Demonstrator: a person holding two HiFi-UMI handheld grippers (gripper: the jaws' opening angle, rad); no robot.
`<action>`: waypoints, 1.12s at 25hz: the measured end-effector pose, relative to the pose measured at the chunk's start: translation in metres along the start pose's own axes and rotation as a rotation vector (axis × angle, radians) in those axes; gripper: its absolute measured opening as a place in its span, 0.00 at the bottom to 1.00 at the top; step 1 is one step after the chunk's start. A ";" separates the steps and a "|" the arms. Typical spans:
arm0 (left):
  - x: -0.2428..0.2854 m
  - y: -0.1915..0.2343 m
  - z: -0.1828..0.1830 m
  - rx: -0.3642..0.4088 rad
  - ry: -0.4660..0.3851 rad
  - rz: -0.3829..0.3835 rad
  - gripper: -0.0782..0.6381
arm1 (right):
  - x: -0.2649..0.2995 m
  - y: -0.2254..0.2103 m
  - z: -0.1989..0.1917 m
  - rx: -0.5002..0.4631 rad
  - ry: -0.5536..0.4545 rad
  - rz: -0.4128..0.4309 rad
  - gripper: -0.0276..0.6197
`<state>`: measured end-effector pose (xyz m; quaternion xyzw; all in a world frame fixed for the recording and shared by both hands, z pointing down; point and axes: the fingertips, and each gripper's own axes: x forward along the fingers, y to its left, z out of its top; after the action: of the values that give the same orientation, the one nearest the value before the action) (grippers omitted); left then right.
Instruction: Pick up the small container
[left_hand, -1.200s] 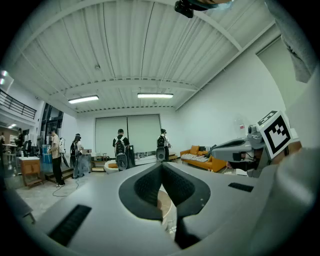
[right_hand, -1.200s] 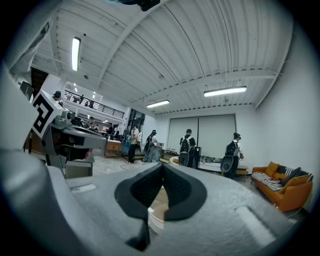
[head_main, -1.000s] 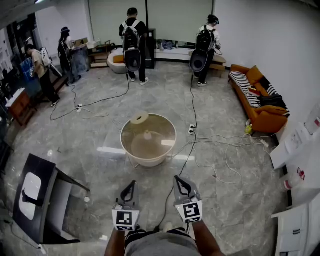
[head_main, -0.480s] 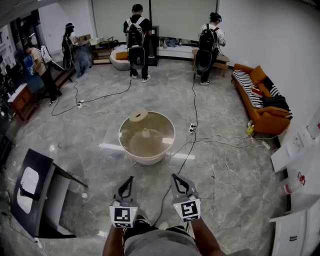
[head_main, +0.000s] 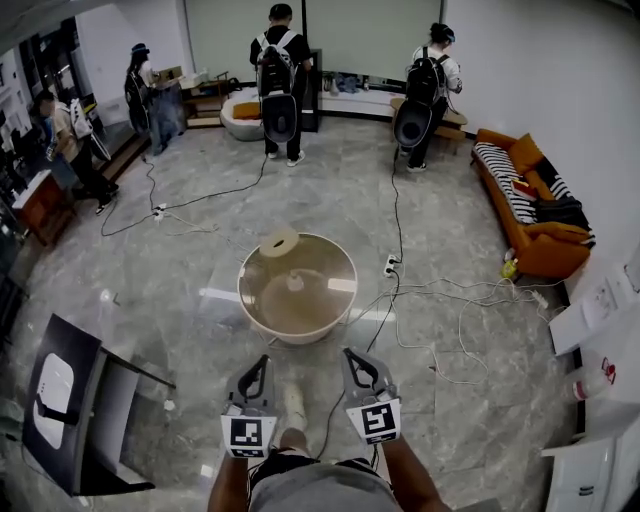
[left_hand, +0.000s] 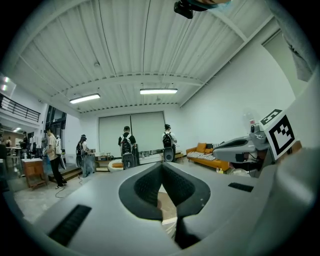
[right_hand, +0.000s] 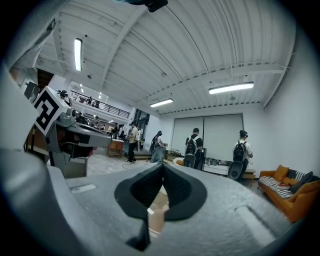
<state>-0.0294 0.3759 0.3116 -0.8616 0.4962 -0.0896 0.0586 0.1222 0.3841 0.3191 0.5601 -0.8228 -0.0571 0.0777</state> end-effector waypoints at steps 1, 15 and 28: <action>0.014 0.010 -0.002 -0.002 0.003 -0.003 0.13 | 0.016 -0.004 0.000 0.002 0.007 -0.002 0.04; 0.213 0.152 -0.013 -0.015 0.015 -0.078 0.13 | 0.249 -0.057 0.011 0.024 0.008 -0.037 0.04; 0.328 0.226 -0.057 -0.048 0.035 -0.124 0.13 | 0.386 -0.078 -0.025 0.055 0.061 -0.045 0.04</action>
<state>-0.0708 -0.0221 0.3565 -0.8901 0.4450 -0.0959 0.0235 0.0590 -0.0040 0.3538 0.5820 -0.8084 -0.0191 0.0858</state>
